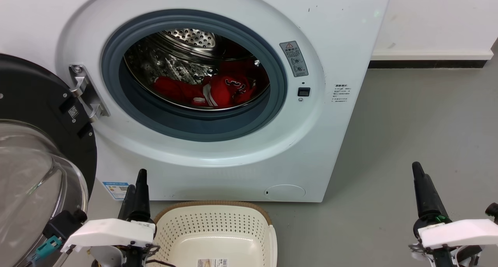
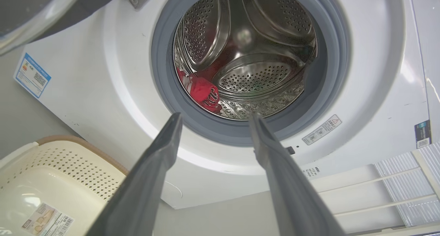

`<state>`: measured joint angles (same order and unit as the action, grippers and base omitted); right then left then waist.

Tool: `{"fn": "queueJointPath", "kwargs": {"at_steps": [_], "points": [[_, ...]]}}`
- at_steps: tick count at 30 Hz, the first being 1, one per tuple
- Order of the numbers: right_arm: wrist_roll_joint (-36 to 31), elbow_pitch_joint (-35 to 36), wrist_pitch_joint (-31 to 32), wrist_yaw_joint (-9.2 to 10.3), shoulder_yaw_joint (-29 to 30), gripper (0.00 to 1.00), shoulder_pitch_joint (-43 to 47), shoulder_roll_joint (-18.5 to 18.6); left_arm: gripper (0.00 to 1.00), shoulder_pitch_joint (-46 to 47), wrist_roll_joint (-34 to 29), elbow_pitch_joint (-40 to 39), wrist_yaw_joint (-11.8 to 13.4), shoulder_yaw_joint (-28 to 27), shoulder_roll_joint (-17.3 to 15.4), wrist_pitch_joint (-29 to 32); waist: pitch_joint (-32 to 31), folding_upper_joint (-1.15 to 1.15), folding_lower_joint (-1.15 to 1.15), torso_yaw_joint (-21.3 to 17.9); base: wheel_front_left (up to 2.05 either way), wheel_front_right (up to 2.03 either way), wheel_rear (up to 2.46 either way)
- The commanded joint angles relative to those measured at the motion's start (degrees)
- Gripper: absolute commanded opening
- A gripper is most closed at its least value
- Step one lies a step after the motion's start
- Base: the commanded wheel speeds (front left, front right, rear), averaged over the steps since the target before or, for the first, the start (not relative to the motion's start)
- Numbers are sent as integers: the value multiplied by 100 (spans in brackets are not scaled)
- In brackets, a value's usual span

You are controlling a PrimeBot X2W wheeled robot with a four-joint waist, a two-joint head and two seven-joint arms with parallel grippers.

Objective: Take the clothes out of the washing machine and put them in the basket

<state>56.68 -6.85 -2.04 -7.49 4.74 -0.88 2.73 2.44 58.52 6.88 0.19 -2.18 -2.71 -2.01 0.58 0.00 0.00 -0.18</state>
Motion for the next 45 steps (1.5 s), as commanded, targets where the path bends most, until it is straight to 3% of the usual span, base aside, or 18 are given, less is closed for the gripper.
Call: {"fn": "queueJointPath", "kwargs": {"at_steps": [1,19,45], "points": [[-313,158,-61,0,-34,100,-7,24,100,4,-260,-141,49,40,-12,-66,-1,0,0,-1,0,0,0],[-2278,471,-406,0,-196,100,165,25,100,-115,-2004,-344,355,340,-27,-409,9,0,0,3,0,0,0],[-4032,782,-791,0,-310,100,390,25,100,-265,-3592,-554,676,625,-104,-798,45,0,0,-17,0,0,0]]}}
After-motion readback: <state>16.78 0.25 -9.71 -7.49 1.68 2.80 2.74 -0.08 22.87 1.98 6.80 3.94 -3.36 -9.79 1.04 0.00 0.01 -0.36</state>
